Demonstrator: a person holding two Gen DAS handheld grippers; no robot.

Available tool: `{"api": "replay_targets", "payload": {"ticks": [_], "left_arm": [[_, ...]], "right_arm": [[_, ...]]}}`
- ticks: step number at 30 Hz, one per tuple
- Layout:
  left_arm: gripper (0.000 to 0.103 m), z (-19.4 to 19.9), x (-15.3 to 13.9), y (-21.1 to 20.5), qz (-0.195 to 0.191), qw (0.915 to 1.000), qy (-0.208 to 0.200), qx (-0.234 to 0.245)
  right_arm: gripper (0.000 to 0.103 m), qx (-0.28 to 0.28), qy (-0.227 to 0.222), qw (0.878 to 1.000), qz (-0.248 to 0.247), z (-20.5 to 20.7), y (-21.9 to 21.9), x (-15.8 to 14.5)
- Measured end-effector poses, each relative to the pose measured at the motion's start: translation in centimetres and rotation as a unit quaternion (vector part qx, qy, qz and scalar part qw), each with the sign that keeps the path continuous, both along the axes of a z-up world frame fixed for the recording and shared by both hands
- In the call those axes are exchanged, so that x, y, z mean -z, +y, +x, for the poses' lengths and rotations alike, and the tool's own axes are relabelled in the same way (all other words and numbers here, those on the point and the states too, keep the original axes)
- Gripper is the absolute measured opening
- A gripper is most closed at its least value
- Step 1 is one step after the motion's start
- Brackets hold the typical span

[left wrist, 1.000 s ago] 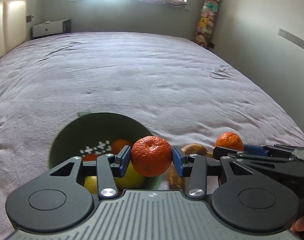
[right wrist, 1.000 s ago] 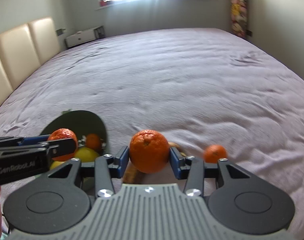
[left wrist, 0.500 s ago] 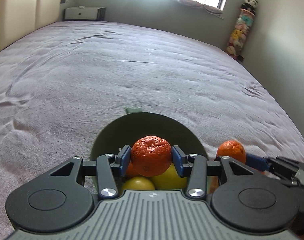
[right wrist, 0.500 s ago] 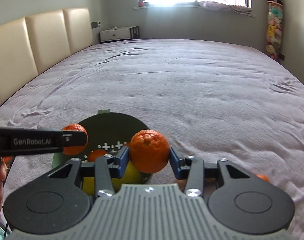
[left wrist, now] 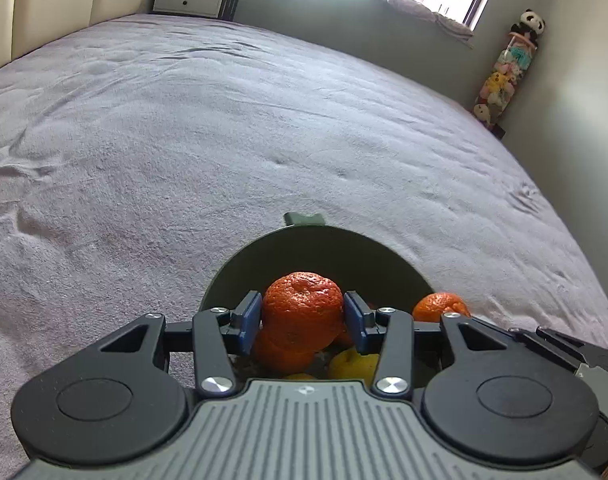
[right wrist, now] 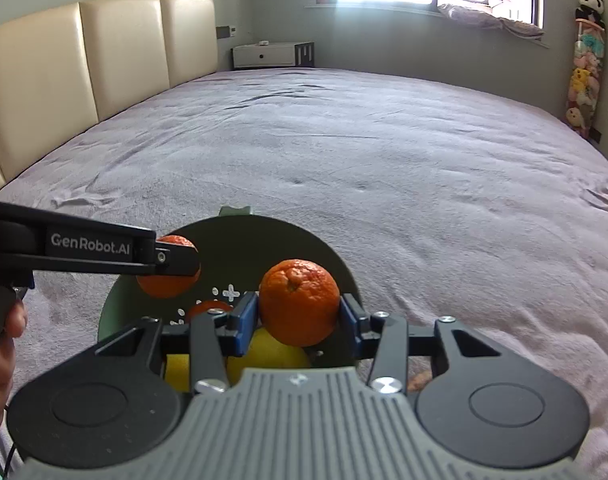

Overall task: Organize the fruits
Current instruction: 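Carry both mandarins over the green colander, then lower both mandarins into the colander and open both tools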

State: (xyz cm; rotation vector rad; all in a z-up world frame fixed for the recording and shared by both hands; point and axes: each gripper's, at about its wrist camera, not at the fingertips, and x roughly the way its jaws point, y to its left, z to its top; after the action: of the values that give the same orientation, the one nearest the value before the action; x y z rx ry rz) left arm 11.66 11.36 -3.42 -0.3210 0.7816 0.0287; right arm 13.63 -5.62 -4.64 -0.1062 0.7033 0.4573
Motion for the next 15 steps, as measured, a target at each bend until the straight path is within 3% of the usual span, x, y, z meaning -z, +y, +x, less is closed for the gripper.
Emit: {"api": "replay_targets", "payload": {"ticks": [5, 9, 15], "left_arm": [[0.051, 0.7, 0.7, 0.1, 0.004, 0.9998, 0.02, -0.005], [0.051, 1.2, 1.0, 0.1, 0.037, 0.9971, 0.063, -0.022], [0.051, 1.4, 1.4, 0.4, 0.038, 0.9944, 0.095, -0.024]], "right_arm": [[0.041, -0.02, 0.002, 1.0, 0.0, 0.8, 0.8, 0.7], [0.041, -0.042, 0.002, 0.999, 0.001, 1.3, 1.8, 1.2], [0.041, -0.069, 0.006, 0.998, -0.008, 1.5, 3.0, 1.9]]}}
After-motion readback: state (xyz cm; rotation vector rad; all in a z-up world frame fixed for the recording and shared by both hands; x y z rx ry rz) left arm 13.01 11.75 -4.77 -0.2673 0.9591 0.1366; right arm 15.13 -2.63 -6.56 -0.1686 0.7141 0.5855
